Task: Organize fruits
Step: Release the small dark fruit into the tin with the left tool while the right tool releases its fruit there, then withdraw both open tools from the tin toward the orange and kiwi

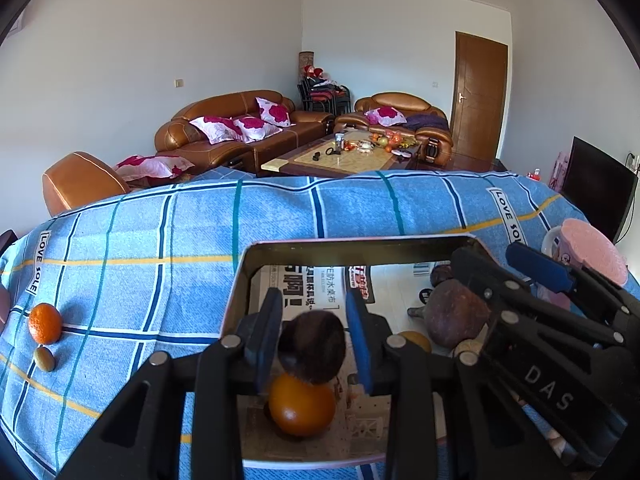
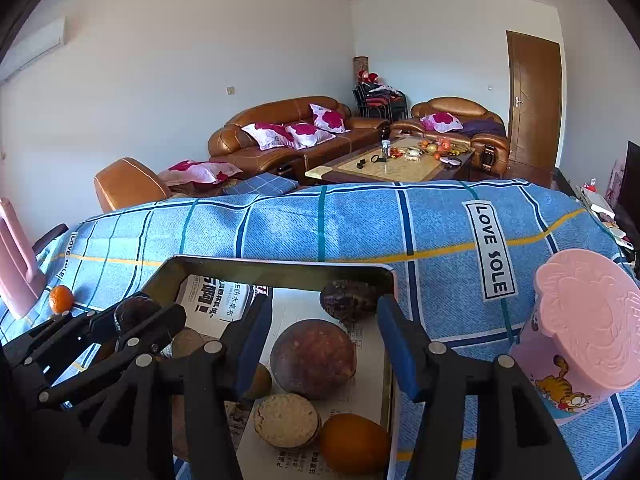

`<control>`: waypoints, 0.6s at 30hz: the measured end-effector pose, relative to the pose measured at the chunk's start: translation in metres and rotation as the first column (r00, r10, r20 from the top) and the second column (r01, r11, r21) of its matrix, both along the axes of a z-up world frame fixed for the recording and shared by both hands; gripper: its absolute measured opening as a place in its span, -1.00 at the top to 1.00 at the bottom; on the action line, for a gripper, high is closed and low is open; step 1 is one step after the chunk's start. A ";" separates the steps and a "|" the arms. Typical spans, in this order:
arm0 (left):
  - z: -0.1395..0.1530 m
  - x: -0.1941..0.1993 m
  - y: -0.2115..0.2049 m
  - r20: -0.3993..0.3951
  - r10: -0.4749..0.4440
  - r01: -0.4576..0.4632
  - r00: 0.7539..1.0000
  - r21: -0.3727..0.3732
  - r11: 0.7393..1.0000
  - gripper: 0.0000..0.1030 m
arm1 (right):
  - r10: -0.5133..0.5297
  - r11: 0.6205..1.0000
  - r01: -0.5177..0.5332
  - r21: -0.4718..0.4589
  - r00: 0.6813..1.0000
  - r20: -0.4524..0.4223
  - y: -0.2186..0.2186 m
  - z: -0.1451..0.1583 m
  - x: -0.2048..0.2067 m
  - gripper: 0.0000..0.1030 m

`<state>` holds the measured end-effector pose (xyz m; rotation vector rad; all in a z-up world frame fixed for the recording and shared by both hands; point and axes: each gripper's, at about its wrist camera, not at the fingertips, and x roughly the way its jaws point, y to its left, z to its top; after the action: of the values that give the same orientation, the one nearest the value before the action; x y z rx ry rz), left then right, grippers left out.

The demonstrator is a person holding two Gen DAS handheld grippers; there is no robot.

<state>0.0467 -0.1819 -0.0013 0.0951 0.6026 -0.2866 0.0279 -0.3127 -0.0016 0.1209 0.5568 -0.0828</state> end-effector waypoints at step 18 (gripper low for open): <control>0.019 -0.025 0.010 0.227 0.087 -0.095 0.970 0.026 0.995 -1.00 | -0.235 0.970 0.241 0.017 0.926 0.296 -0.020 0.028 -0.051 -0.70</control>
<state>0.0215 -0.1717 0.0173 0.1336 0.3847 -0.1722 -0.0227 -0.3325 0.0268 0.1784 0.2381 -0.3022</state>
